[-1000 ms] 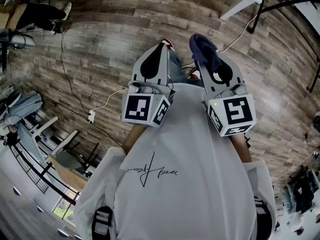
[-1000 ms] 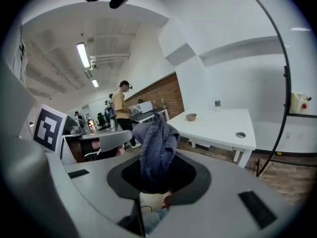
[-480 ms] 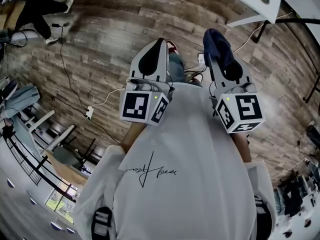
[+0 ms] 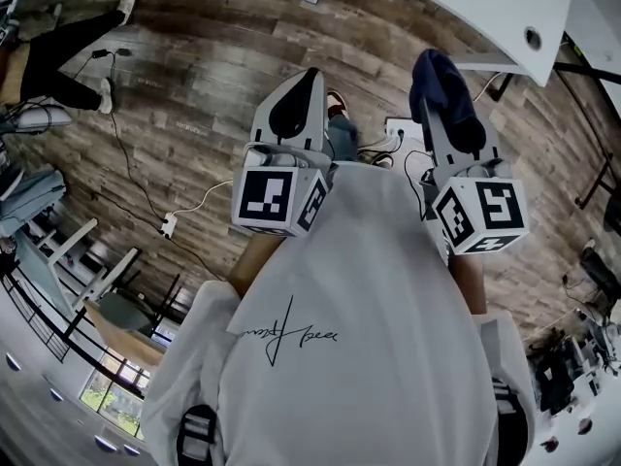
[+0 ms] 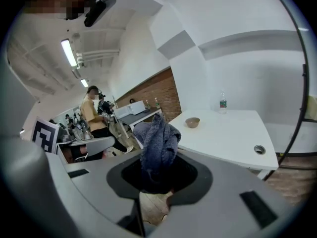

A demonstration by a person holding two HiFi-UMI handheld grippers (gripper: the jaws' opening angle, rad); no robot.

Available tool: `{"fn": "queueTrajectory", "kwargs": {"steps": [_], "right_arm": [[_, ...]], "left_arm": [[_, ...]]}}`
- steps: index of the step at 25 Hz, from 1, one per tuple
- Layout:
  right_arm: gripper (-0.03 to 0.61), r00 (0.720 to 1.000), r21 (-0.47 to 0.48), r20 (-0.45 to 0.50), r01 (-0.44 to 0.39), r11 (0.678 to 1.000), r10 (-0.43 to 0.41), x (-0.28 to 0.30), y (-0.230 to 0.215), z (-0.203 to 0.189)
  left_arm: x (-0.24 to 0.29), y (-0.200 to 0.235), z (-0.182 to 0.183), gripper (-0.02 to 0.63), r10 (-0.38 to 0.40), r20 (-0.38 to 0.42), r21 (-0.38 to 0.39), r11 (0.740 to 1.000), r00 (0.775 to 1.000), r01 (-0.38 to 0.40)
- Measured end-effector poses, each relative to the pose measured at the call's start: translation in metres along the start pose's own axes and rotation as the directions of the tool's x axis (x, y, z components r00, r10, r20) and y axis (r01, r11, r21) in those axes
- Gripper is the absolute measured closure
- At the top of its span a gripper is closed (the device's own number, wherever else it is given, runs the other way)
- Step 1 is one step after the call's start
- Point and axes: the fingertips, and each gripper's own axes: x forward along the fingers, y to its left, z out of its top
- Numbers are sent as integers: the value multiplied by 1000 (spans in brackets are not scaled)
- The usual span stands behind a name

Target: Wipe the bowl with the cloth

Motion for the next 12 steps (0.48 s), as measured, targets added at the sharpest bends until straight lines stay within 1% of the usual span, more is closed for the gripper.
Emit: {"fn": "queueTrajectory", "kwargs": {"steps": [5,9,12], "right_arm": [[488,1000,-35,-3,13,999,-13,33,13,19],[488,1000,-72,3,9,997,-9,49,25,37],[488,1000,-102,-3,-5,995,4,57,37,42]], "left_arm": [[11,36,14,624,-27,17,-11,1000,999,27],[16,52,25,624,-45,35,-18,999,998,45],[15,58,31,624,-63,37,-17,998,997,64]]}}
